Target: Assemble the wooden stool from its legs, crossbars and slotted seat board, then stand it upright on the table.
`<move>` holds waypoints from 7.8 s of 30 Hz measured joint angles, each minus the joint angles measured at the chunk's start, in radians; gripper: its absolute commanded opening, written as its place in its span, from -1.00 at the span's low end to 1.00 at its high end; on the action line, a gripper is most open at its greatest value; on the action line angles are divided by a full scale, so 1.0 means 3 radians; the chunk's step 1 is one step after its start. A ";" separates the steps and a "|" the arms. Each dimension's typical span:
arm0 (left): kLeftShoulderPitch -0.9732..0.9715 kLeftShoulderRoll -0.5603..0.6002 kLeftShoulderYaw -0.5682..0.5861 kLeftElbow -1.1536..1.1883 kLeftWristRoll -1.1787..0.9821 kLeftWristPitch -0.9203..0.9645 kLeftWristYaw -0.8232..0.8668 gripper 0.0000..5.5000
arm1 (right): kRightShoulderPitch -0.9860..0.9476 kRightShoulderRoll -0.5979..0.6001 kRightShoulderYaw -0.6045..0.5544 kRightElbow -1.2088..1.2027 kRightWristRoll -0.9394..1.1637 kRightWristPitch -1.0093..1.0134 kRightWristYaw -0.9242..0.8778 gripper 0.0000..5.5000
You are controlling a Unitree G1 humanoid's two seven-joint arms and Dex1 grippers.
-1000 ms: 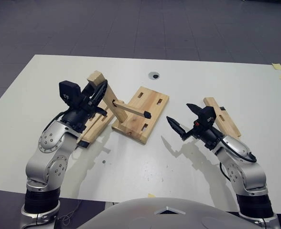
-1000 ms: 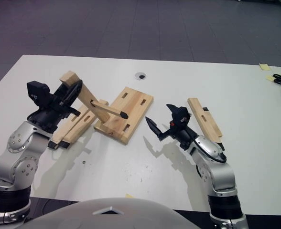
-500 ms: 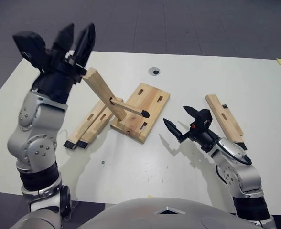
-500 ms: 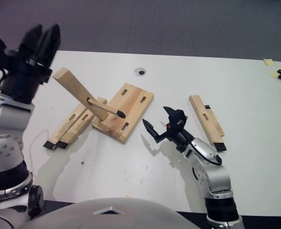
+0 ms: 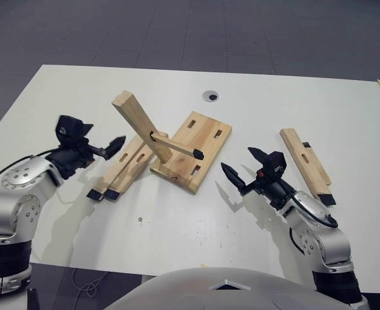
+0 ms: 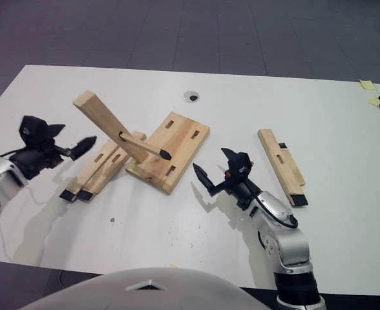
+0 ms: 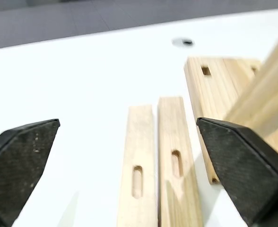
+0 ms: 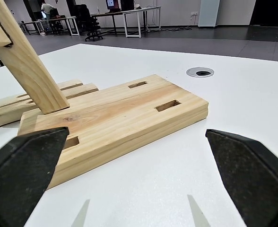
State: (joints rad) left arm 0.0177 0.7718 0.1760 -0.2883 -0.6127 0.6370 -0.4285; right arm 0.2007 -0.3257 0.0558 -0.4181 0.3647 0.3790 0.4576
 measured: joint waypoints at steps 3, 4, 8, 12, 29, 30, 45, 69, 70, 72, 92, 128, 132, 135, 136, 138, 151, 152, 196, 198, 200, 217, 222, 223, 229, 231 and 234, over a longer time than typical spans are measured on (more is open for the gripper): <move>-0.0005 -0.0001 -0.0040 0.0034 0.0143 -0.0001 -0.0043 0.96 | 0.0019 0.0007 -0.0001 -0.0018 0.0000 0.0000 -0.0008 0.96; -0.0007 0.0000 -0.0065 0.0082 0.0218 -0.0003 -0.0060 0.96 | 0.0029 0.0018 -0.0001 -0.0021 0.0001 0.0000 -0.0015 0.96; -0.0032 0.0002 -0.0182 0.0356 0.0524 -0.0022 -0.0112 0.96 | 0.0048 0.0050 -0.0006 -0.0081 0.0019 0.0004 -0.0059 0.96; -0.0010 0.0005 -0.0299 0.0493 0.0636 -0.0023 -0.0312 0.96 | 0.0038 0.0058 -0.0006 -0.0090 0.0026 0.0004 -0.0075 0.96; -0.0107 0.0025 -0.0149 0.0992 0.0991 -0.0274 -0.0589 0.96 | 0.0046 0.0107 -0.0001 -0.0088 0.0017 0.0001 -0.0140 0.96; -0.0120 0.0031 -0.0150 0.1019 0.1010 -0.0292 -0.0606 0.96 | 0.0046 0.0118 0.0007 -0.0088 0.0005 0.0001 -0.0141 0.96; -0.0334 0.0511 -0.0563 0.1484 0.1334 -0.0622 -0.1789 0.59 | -0.0015 0.0141 -0.0021 -0.0047 -0.0035 0.0009 -0.0158 0.96; -0.0848 -0.0259 -0.0470 0.1988 0.1533 -0.1035 -0.1153 -0.25 | -0.0260 0.0363 -0.0045 0.0216 -0.0215 -0.0139 -0.0399 0.96; -0.0853 -0.0382 -0.0350 0.1925 0.1506 -0.1036 -0.0926 -0.25 | -0.0307 0.0382 -0.0083 0.0237 -0.0211 -0.0143 -0.0408 0.96; -0.0900 -0.0529 -0.0185 0.1800 0.1498 -0.1061 -0.0599 -0.25 | -0.0372 0.0400 -0.0160 0.0271 -0.0190 -0.0145 -0.0446 0.96; -0.2382 -0.0504 -0.0433 0.1035 0.1178 -0.1752 -0.1413 -0.25 | -0.2648 0.0790 -0.0924 0.0611 0.3261 0.0700 -0.1107 0.96; -0.2199 -0.0569 -0.0674 0.0793 0.1253 -0.1747 -0.1516 -0.25 | -0.3006 0.1384 -0.0972 0.1031 0.2615 0.0289 -0.1105 -0.61; -0.2141 -0.0557 -0.0688 0.0750 0.1258 -0.1752 -0.1537 -0.25 | -0.2831 0.1417 -0.0927 0.0884 0.2517 0.0254 -0.1130 -0.62; -0.2131 -0.0536 -0.0696 0.0714 0.1276 -0.1751 -0.1570 0.01 | -0.2675 0.1440 -0.0895 0.0742 0.2474 0.0238 -0.1161 -0.63; -0.2127 -0.0526 -0.0695 0.0702 0.1276 -0.1747 -0.1572 0.04 | -0.2621 0.1446 -0.0889 0.0724 0.2458 0.0238 -0.1176 -0.63; -0.2103 -0.0494 -0.0677 0.0645 0.1240 -0.1670 -0.1583 0.15 | -0.2546 0.1450 -0.0892 0.0705 0.2439 0.0235 -0.1198 -0.63; -0.2903 -0.0418 0.0480 0.0584 -0.0216 -0.0158 -0.0768 0.96 | -0.2181 0.1143 -0.1259 0.0465 0.2544 0.0267 -0.1456 -0.63; -0.2793 -0.0314 0.0457 0.0630 0.0023 -0.0239 -0.0679 0.96 | -0.2109 0.1041 -0.1305 0.0419 0.2554 0.0307 -0.1456 -0.63; -0.1112 -0.0565 -0.1677 -0.1731 -0.0279 0.0253 -0.0127 0.79 | -0.2186 -0.0496 -0.1842 0.1094 0.2391 0.0697 -0.0862 -0.63; -0.1047 -0.0574 -0.1742 -0.1678 -0.0141 0.0208 -0.0155 0.66 | -0.2186 -0.0496 -0.1842 0.1102 0.2369 0.0697 -0.0848 -0.63; -0.0972 -0.0577 -0.1763 -0.1662 -0.0071 0.0160 -0.0211 0.53 | -0.2186 -0.0496 -0.1842 0.1103 0.2334 0.0697 -0.0842 -0.63; -0.0844 -0.0859 -0.1794 -0.1107 0.0694 -0.0304 -0.0229 -0.24 | -0.2084 -0.0446 -0.1620 0.1057 0.1717 0.0537 -0.0783 -0.63; -0.0891 -0.0939 -0.1814 -0.0927 0.0903 -0.0454 -0.0240 -0.24 | -0.1832 -0.0560 -0.1354 0.0880 0.1102 0.0128 -0.0458 -0.63; -0.0890 -0.0940 -0.1814 -0.0911 0.0961 -0.0484 -0.0240 -0.24 | -0.1729 -0.0560 -0.1328 0.0817 0.1033 0.0050 -0.0382 -0.63; -0.0790 -0.0940 -0.1831 -0.0922 0.1118 -0.0610 -0.0250 -0.24 | -0.1315 -0.0553 -0.1313 0.0573 0.0876 -0.0118 -0.0122 -0.63; -0.0771 -0.0940 -0.1827 -0.0923 0.1131 -0.0633 -0.0250 -0.24 | -0.1260 -0.0525 -0.1276 0.0511 0.0845 -0.0141 -0.0096 -0.63; -0.0768 -0.0941 -0.1827 -0.0923 0.1147 -0.0638 -0.0251 -0.24 | -0.1238 -0.0484 -0.1171 0.0433 0.0816 -0.0152 -0.0041 -0.63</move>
State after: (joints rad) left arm -0.2128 0.4896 -0.3720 -0.5654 -0.2684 0.4456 -0.5037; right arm -0.1707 -0.4708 -0.2954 -0.2881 0.6096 0.3334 0.4454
